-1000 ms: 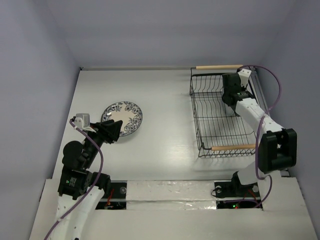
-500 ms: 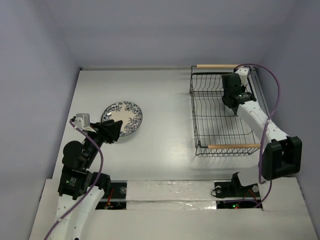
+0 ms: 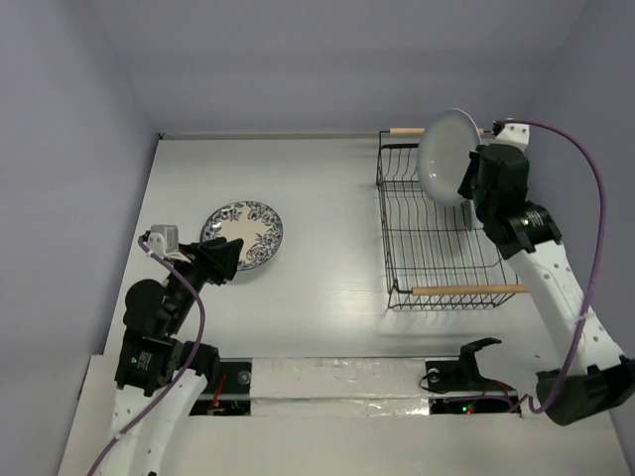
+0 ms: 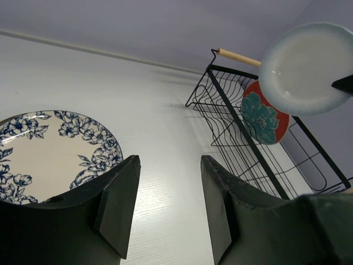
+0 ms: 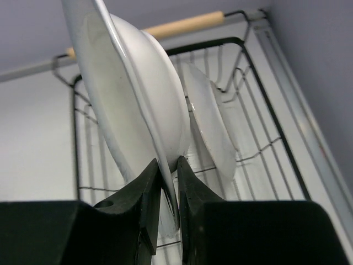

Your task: Unload the plates from the dish rack

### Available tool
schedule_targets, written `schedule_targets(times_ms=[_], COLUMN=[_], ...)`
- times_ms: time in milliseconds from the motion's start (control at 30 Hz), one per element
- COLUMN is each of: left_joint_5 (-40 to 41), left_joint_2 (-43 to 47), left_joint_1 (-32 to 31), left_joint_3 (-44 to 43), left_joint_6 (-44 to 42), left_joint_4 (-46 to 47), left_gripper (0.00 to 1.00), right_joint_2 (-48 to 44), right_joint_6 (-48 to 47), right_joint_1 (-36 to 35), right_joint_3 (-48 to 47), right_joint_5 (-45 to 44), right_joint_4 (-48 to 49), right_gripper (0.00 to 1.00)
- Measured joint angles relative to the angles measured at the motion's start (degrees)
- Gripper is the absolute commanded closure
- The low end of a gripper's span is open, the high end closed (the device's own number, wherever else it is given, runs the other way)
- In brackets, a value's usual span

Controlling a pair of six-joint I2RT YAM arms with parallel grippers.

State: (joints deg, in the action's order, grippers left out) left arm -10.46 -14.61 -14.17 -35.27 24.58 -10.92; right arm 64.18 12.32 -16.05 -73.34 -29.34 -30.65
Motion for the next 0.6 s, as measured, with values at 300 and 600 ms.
schedule_targets(times_ms=[300,600], left_joint_5=[0.0,0.0], left_joint_2=[0.0,-0.02], left_joint_1=[0.04,0.42], left_joint_3=[0.0,0.0], left_joint_6=[-0.02,0.0], left_joint_4=[0.0,0.0], left_gripper=[0.55,0.55], right_joint_2=[-6.23,6.91], right_joint_6=[9.05,17.66], right_joint_1=[-3.13,-15.74], right_joint_3=[2.08,3.17], right_joint_5=[18.51,28.33], right_joint_4=[6.32,17.9], right_gripper=[1.0,1.0])
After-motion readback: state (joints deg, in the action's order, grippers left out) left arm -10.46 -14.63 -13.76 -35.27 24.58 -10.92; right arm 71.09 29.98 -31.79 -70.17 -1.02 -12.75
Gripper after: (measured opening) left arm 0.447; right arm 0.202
